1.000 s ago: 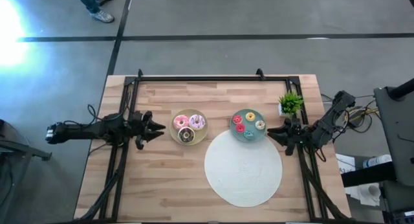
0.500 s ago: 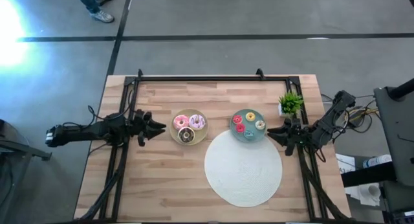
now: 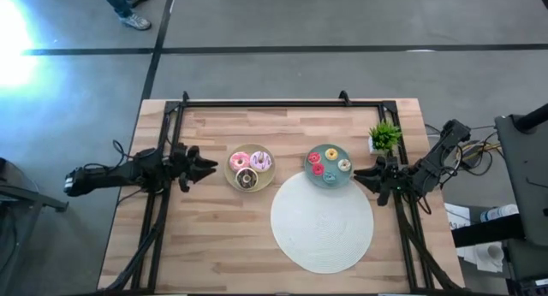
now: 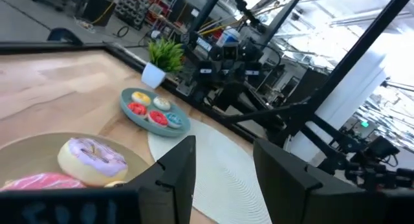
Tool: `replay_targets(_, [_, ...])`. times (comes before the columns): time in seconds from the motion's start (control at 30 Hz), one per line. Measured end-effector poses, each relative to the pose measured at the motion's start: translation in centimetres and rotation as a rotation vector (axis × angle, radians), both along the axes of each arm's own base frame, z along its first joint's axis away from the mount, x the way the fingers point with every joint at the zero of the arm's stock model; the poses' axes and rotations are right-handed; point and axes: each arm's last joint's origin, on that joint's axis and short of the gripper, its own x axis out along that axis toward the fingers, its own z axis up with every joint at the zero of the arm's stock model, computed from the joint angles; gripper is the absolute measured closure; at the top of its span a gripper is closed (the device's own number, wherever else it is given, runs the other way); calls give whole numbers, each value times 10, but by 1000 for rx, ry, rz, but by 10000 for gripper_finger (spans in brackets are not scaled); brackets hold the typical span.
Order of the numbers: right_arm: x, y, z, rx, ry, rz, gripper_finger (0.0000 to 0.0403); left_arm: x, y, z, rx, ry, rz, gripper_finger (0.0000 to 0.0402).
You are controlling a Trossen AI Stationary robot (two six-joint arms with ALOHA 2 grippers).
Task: Pick & Place donuts
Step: Return to Home Position
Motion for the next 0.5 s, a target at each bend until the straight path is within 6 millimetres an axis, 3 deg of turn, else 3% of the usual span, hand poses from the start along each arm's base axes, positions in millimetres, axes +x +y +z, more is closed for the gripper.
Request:
replay_targets(0.1, [0, 0, 0, 0, 0, 0, 284, 0, -1, 0, 22, -4, -26, 273])
replay_targets(0.33, [0, 0, 0, 0, 0, 0, 284, 0, -3, 0, 367, -5, -72, 273])
replay_targets(0.5, [0, 0, 0, -1, 1, 0, 284, 0, -2, 0, 498, 5, -59, 273])
